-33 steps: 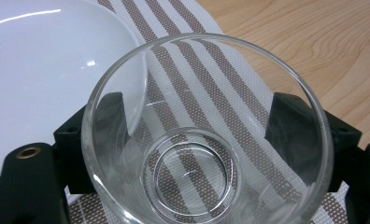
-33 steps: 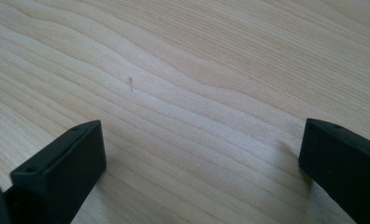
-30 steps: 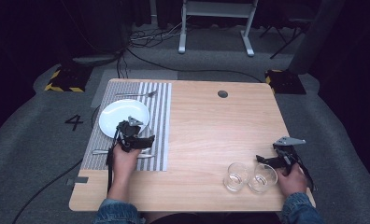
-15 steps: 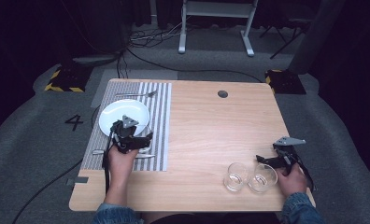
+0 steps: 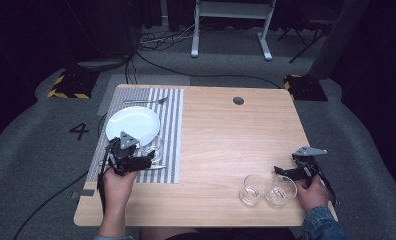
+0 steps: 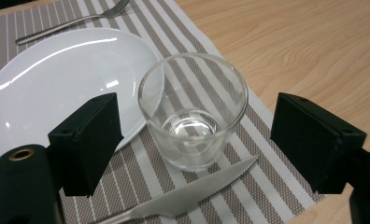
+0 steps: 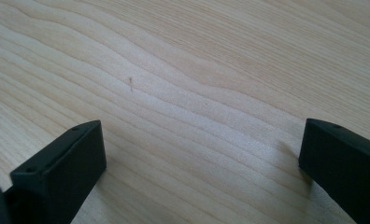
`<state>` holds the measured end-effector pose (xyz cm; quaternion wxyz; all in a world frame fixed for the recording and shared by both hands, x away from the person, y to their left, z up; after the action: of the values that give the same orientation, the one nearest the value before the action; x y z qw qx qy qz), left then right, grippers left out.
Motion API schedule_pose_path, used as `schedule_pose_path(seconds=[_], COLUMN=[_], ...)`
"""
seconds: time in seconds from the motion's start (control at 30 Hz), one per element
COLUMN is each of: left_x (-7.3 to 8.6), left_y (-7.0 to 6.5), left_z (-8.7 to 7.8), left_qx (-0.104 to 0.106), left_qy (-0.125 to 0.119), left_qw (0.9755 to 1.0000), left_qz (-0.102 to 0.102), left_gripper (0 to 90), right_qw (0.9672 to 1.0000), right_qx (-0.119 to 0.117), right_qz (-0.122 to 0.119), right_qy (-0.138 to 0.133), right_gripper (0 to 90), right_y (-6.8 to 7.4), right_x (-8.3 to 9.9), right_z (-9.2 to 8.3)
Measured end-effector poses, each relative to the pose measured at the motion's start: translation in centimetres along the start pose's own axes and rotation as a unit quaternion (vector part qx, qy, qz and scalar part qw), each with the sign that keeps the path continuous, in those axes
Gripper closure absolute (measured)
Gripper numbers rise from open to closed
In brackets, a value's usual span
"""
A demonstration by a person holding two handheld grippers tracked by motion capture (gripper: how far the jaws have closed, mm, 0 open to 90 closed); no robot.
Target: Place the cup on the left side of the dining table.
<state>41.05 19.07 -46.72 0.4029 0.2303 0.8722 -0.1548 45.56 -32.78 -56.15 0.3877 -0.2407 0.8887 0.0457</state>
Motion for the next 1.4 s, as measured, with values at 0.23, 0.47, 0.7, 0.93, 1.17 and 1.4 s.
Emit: schedule_pose_path(seconds=[0.23,0.47,0.7,0.93,1.17,1.4], left_x=[1.6,3.0,4.6,6.4,8.3,10.0], left_y=[0.0,0.2,0.2,1.0,1.3,1.4], left_z=[-1.6,-3.1,-3.8,-4.9,-5.1,-4.8], left_qx=[0.011,0.017,0.019,0.009,0.011,0.018], left_qy=[0.005,0.008,0.035,0.037,0.051,0.078], left_qw=[0.9999,0.9997,0.9991,0.9986,0.9979,0.9961], left_qz=[-0.008,-0.015,-0.015,-0.036,-0.038,-0.037], left_gripper=[17.6,17.6,18.3,18.3,18.2,18.2], right_qw=[1.0,1.0,1.0,1.0,1.0,1.0], right_qx=[0.0,0.0,0.0,0.0,0.0,0.0], right_qz=[0.0,0.0,0.001,0.001,0.001,0.001], right_qy=[0.0,0.0,0.0,0.0,0.0,0.0], right_gripper=[0.7,0.7,0.7,0.7,0.7,0.7], right_y=[0.0,0.0,0.0,0.0,0.0,0.0], right_x=[0.0,0.0,0.0,0.0,0.0,0.0], right_z=[0.0,0.0,0.0,0.0,0.0,0.0])
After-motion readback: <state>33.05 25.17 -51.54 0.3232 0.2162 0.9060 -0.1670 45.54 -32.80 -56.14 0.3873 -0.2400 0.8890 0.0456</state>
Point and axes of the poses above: each handheld gripper's, and its own axes: z roughly forward along the jaws, x roughly out of its underside, y roughly to its left, the point moved 8 cm from there along z, roughly forward along the jaws, and after that the axes turned 8 degrees about x, right-handed, at the moved point
